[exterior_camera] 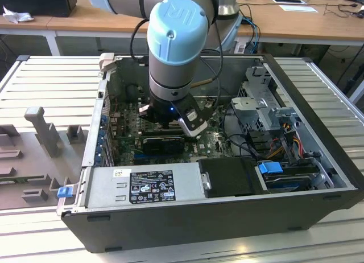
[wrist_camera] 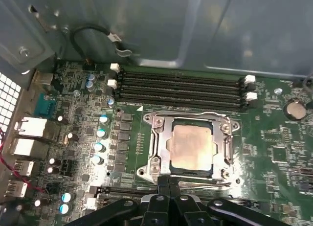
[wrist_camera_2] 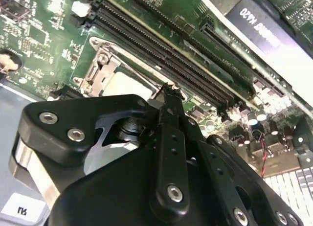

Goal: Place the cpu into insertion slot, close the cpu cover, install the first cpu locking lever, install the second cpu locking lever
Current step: 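Install the second cpu locking lever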

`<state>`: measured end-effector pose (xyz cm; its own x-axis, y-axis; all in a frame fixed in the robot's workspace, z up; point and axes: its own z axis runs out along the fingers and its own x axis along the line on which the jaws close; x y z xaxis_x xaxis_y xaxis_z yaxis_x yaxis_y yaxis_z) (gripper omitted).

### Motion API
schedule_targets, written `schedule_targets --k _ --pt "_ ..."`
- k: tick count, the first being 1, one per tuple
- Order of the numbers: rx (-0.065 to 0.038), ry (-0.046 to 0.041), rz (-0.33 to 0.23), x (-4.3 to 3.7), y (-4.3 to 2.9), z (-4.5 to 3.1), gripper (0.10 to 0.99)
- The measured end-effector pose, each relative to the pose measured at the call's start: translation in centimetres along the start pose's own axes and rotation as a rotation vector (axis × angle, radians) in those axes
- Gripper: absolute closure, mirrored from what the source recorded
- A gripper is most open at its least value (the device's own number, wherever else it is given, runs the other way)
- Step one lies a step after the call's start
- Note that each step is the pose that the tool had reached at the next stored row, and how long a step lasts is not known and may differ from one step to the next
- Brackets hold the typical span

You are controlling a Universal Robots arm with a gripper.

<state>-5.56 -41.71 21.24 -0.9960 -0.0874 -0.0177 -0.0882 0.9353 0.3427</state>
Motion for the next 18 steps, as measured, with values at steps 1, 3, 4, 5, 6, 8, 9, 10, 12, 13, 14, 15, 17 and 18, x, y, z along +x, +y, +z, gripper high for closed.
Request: schedule_targets --k 1,3,4,5,6,8,9,10,12,13,14,15,17,18 --pt "-0.001 0.0003 0.0 0.52 0.0 0.11 0.98" --pt "-0.004 -0.0002 0.0 1.71 -0.07 0.64 0.98" --pt "-0.005 -0.0002 0.0 1.74 -0.21 1.0 0.98" --pt "-0.006 -0.0003 0.0 1.74 -0.31 1.29 0.98" --pt "-0.014 -0.0009 0.0 1.75 -0.39 1.49 0.98" --pt "-0.033 -0.0027 0.0 1.75 -0.46 1.7 0.98" --pt "-0.037 -0.003 -0.001 1.76 -0.52 1.86 0.98" --pt "-0.04 -0.0035 -0.001 1.76 -0.59 2.0 0.98" --pt "-0.05 -0.0041 -0.001 1.79 -0.69 2.23 0.98" --pt "-0.055 -0.0047 -0.001 1.81 -0.7 2.3 0.98" --pt "-0.062 -0.0054 -0.001 1.83 -0.71 2.33 0.98" --pt "-0.065 -0.0055 -0.001 1.85 -0.71 2.32 0.98" --pt "-0.065 -0.0057 -0.001 2.08 -0.71 2.28 0.98" --pt "-0.065 -0.0057 -0.001 2.12 -0.71 2.28 0.98"
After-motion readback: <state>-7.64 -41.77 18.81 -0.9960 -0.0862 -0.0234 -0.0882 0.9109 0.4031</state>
